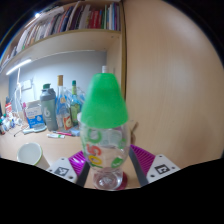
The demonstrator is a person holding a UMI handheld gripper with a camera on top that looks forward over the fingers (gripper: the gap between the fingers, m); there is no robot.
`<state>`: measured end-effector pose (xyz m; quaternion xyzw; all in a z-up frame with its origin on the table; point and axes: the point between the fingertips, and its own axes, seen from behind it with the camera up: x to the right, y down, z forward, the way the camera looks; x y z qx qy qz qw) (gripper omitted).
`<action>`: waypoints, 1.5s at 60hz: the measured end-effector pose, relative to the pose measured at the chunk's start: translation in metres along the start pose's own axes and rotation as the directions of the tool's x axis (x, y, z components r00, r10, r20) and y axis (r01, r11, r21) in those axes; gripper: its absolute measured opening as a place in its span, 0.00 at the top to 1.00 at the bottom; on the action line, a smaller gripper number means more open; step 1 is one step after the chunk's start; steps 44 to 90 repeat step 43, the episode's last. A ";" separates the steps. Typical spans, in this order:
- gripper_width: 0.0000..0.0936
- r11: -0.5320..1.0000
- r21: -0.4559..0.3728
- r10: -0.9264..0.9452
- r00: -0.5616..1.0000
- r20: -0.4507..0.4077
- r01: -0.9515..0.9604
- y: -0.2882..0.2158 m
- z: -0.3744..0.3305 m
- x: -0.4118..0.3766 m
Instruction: Pour water
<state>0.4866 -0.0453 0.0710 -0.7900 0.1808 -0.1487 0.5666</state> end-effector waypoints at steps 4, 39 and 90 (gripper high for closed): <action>0.09 0.999 -0.037 0.012 1.000 -0.013 -0.012 0.005 -0.014 0.004; 0.09 0.994 -0.107 -0.001 0.999 -0.032 -0.002 -0.016 -0.338 -0.061; 0.09 0.995 -0.096 -0.006 1.000 -0.014 0.004 -0.023 -0.382 -0.078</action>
